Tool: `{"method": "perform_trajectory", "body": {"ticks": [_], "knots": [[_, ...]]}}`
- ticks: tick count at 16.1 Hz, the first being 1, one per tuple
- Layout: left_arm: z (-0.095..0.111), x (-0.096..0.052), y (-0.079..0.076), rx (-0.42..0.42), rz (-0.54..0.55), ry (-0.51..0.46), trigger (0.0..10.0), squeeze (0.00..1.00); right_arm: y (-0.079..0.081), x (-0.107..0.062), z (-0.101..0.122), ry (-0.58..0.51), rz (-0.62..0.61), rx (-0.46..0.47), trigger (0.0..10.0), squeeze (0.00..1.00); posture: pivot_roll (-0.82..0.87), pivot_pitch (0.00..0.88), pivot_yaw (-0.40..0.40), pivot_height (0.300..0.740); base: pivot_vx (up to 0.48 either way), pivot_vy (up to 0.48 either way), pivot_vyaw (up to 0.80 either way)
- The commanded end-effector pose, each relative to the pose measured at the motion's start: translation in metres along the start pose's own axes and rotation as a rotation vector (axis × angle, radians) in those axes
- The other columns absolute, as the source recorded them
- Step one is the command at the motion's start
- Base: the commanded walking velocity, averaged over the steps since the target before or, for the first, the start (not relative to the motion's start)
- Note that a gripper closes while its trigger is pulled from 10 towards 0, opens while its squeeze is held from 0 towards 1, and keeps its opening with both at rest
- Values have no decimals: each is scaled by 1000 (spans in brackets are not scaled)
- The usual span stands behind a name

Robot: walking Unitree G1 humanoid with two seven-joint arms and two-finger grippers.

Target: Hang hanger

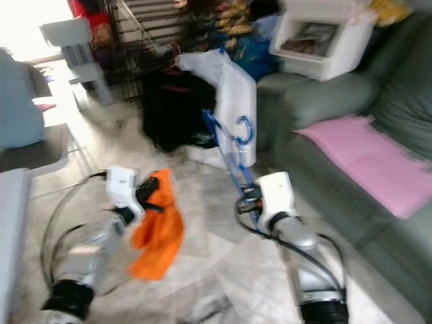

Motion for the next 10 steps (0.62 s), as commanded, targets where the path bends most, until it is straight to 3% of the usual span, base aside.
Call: {"method": "perform_trajectory", "body": {"ticks": [1, 7, 10], "knots": [[14, 5, -5, 22, -29, -59, 10000, 0, -5, -2, 5, -18, -12, -22, 10000, 0, -179, 0, 32, 740, 300, 0, 0], [12, 4, -10, 28, -44, -53, 10000, 0, -4, -1, 6, -17, -3, -45, 10000, 0, -182, 0, 37, 740, 369, 0, 0], [13, 4, -10, 16, -26, -58, 10000, 0, -2, -2, 4, 1, 28, -58, 10000, 0, -182, 0, 36, 740, 0, 0, 0]]}}
Point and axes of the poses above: a point about 5 cm out from each wrist's last joint towards the gripper, its own x axis pointing out of the wrist towards the gripper, its own z axis along the axis of the wrist's last joint, y = z × x, the point moved 1 cm from there along x, pointing out of the wrist towards the gripper, and after that the axes turned 10 degrees about x, right-handed, at the moved point
